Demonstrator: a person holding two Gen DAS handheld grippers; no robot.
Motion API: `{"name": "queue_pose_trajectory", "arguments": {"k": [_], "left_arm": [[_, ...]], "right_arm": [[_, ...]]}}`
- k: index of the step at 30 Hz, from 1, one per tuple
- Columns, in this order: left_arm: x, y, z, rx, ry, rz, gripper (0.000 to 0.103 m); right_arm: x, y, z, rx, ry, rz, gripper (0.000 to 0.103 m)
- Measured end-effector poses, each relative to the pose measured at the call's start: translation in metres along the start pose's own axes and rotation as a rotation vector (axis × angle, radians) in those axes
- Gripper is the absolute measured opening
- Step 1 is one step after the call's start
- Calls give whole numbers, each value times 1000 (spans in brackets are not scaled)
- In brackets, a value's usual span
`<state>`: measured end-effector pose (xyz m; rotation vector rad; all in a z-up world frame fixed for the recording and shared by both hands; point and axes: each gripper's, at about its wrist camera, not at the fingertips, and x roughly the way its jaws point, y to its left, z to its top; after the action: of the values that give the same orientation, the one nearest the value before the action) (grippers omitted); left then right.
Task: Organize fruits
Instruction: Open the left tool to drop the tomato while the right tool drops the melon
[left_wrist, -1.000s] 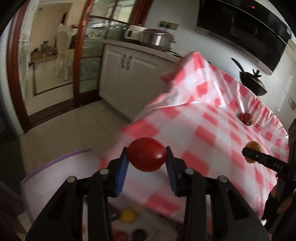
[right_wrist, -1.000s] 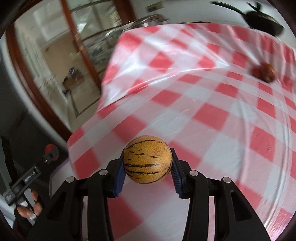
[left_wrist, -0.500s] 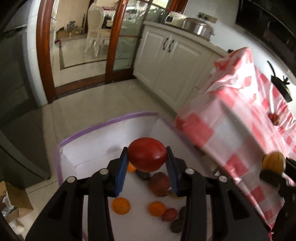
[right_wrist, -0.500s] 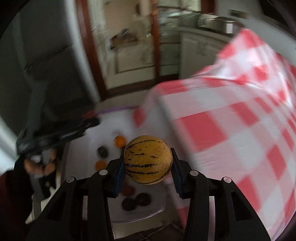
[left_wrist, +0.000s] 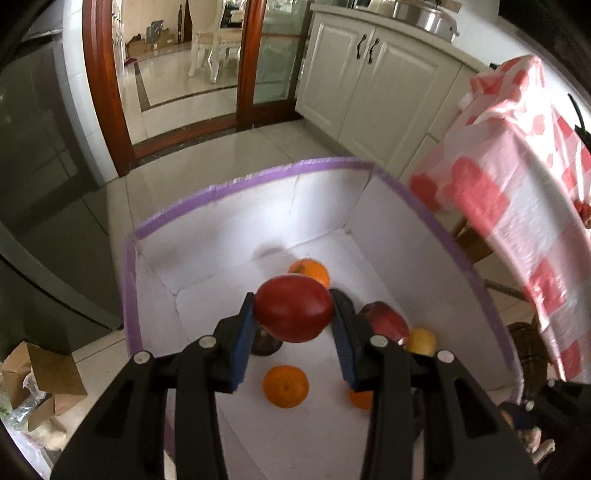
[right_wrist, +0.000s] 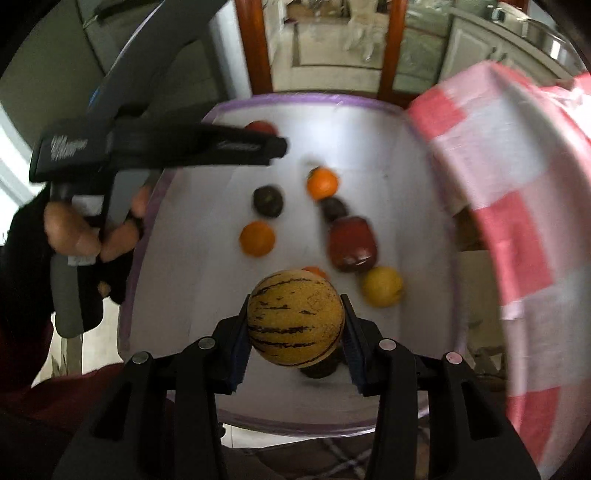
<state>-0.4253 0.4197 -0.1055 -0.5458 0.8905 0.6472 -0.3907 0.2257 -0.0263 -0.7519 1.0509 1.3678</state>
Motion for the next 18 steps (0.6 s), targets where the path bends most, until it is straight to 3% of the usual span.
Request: {"name": "queue_pose_trajectory", "arguments": {"k": [7, 16, 18], "left_arm": [[8, 7, -8, -28, 23, 6, 40], [15, 6, -4, -41, 46, 8, 42], [15, 6, -4, -38, 47, 12, 51]], "right_arm": [[27, 24, -4, -96, 81, 17, 44], [38, 31, -9, -117, 124, 25, 44], [43, 31, -7, -126, 126, 24, 45]]}}
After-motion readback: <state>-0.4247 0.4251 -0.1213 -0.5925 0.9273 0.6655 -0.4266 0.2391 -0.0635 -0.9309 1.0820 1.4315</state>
